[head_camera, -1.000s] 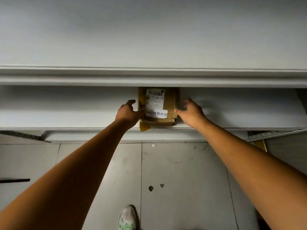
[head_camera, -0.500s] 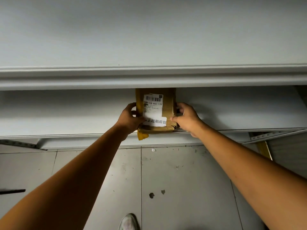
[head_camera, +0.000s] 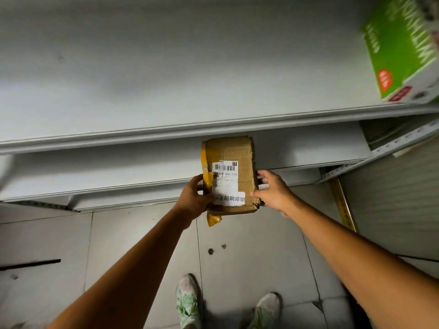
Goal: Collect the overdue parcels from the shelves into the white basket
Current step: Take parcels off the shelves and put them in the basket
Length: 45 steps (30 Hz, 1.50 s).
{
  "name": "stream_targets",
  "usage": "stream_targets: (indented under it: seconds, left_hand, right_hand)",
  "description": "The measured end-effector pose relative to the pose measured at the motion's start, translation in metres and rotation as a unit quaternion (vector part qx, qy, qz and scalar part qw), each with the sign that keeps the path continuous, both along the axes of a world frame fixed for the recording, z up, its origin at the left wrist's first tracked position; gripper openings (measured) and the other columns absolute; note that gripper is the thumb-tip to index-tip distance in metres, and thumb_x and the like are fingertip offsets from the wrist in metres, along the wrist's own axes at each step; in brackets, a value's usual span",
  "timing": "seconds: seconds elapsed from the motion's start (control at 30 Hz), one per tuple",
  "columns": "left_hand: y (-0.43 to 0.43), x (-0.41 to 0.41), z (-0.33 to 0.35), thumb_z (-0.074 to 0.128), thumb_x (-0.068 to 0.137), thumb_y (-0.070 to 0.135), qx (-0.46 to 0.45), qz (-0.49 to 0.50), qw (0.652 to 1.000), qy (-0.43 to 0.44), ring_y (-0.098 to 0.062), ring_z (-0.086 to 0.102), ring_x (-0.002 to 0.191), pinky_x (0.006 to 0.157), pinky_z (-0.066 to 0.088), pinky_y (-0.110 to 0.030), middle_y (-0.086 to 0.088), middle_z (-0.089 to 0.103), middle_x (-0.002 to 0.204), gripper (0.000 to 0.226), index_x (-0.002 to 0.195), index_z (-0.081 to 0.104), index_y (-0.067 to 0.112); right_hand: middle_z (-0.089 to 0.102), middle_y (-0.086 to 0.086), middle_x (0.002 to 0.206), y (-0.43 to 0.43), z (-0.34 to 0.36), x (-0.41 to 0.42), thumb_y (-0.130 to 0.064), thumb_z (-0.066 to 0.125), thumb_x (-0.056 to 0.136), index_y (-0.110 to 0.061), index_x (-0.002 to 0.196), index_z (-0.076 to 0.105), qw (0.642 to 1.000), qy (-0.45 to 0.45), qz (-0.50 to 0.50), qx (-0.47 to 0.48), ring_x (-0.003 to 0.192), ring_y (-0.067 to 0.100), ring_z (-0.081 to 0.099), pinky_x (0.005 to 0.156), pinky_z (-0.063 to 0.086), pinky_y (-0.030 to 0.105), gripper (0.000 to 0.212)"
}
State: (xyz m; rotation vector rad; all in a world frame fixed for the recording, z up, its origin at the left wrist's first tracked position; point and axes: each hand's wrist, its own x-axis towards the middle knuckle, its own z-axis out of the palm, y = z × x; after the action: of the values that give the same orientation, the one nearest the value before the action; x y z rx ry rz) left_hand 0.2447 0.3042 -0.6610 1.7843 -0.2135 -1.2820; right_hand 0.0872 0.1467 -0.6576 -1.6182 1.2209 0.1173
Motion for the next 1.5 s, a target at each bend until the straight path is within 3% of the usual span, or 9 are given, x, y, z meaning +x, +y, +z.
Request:
stream_targets:
  seconds: [0.33, 0.47, 0.7, 0.9, 1.03, 1.2, 1.3, 1.4, 1.5]
  left_hand:
    - [-0.029, -0.089, 0.153, 0.063, 0.089, -0.008, -0.014, -0.130, 0.991, -0.006, -0.023, 0.066, 0.096, 0.067, 0.062, -0.031, -0.007, 0.059, 0.121, 0.059, 0.141, 0.047, 0.015]
    - [-0.048, -0.127, 0.197, 0.061, 0.090, -0.009, -0.040, -0.181, 0.983, -0.001, -0.020, 0.066, 0.091, 0.062, 0.060, -0.028, -0.010, 0.058, 0.123, 0.056, 0.138, 0.047, 0.016]
    - [-0.079, -0.190, 0.276, 0.068, 0.086, -0.006, -0.103, -0.338, 0.935, 0.011, -0.029, 0.067, 0.095, 0.059, 0.057, -0.029, -0.011, 0.059, 0.121, 0.057, 0.136, 0.049, 0.016]
    - [-0.082, -0.277, 0.333, 0.072, 0.084, 0.000, -0.167, -0.513, 0.842, -0.017, -0.023, 0.065, 0.101, 0.065, 0.061, -0.033, -0.006, 0.060, 0.122, 0.060, 0.137, 0.050, 0.017]
    - [-0.068, -0.351, 0.365, 0.071, 0.086, 0.002, -0.182, -0.583, 0.791, 0.013, -0.017, 0.063, 0.097, 0.061, 0.057, -0.026, -0.007, 0.058, 0.126, 0.062, 0.141, 0.045, 0.016]
    - [-0.039, -0.466, 0.397, 0.068, 0.086, -0.008, -0.193, -0.673, 0.713, 0.025, -0.020, 0.064, 0.090, 0.058, 0.059, -0.023, -0.014, 0.058, 0.123, 0.063, 0.141, 0.042, 0.008]
    - [-0.012, -0.543, 0.405, 0.067, 0.086, -0.010, -0.175, -0.720, 0.671, 0.037, -0.019, 0.063, 0.088, 0.053, 0.057, -0.024, -0.012, 0.057, 0.123, 0.062, 0.140, 0.043, 0.011]
    - [0.022, -0.618, 0.405, 0.072, 0.086, 0.001, -0.179, -0.779, 0.600, 0.015, -0.022, 0.062, 0.102, 0.062, 0.057, -0.027, -0.005, 0.057, 0.128, 0.067, 0.142, 0.041, 0.019]
    - [0.056, -0.677, 0.400, 0.074, 0.086, 0.008, -0.186, -0.822, 0.538, -0.001, -0.026, 0.061, 0.114, 0.082, 0.060, -0.039, -0.003, 0.057, 0.134, 0.069, 0.145, 0.040, 0.023]
  right_hand:
    - [0.058, 0.003, 0.126, 0.013, 0.163, -0.128, -0.009, 0.079, 0.077, -0.023, 0.134, 0.050, 0.994, -0.011, -0.108, -0.006, 0.110, 0.024, 0.060, 0.089, 0.056, 0.050, 0.066]
    - [0.056, -0.001, 0.120, 0.020, 0.218, -0.171, -0.018, 0.083, 0.076, -0.016, 0.134, 0.050, 0.984, -0.020, -0.173, -0.047, 0.106, 0.016, 0.054, 0.085, 0.052, 0.036, 0.066]
    - [0.063, 0.005, 0.118, 0.058, 0.301, -0.253, -0.019, 0.085, 0.070, -0.013, 0.127, 0.053, 0.939, 0.002, -0.318, -0.134, 0.105, 0.024, 0.062, 0.085, 0.057, 0.048, 0.065]
    - [0.064, 0.006, 0.110, 0.132, 0.359, -0.341, -0.006, 0.084, 0.072, -0.011, 0.121, 0.054, 0.861, -0.019, -0.487, -0.147, 0.100, 0.029, 0.065, 0.077, 0.060, 0.050, 0.058]
    - [0.062, 0.003, 0.113, 0.186, 0.386, -0.399, -0.005, 0.078, 0.079, -0.012, 0.124, 0.052, 0.813, -0.029, -0.561, -0.157, 0.098, 0.022, 0.064, 0.063, 0.060, 0.031, 0.052]
    - [0.061, 0.001, 0.116, 0.258, 0.400, -0.484, -0.011, 0.078, 0.081, -0.017, 0.126, 0.051, 0.731, -0.011, -0.662, -0.165, 0.103, 0.023, 0.064, 0.079, 0.061, 0.041, 0.052]
    - [0.065, -0.003, 0.102, 0.309, 0.405, -0.536, -0.015, 0.079, 0.080, -0.025, 0.108, 0.058, 0.676, 0.007, -0.715, -0.180, 0.094, 0.016, 0.065, 0.078, 0.061, 0.038, 0.036]
    - [0.062, -0.012, 0.091, 0.366, 0.408, -0.582, -0.021, 0.078, 0.082, -0.029, 0.098, 0.056, 0.628, 0.044, -0.752, -0.196, 0.084, 0.007, 0.062, 0.069, 0.055, 0.022, 0.028]
    - [0.065, -0.003, 0.104, 0.418, 0.409, -0.615, -0.022, 0.079, 0.079, -0.024, 0.113, 0.055, 0.589, 0.083, -0.780, -0.194, 0.099, 0.020, 0.064, 0.085, 0.057, 0.037, 0.041]
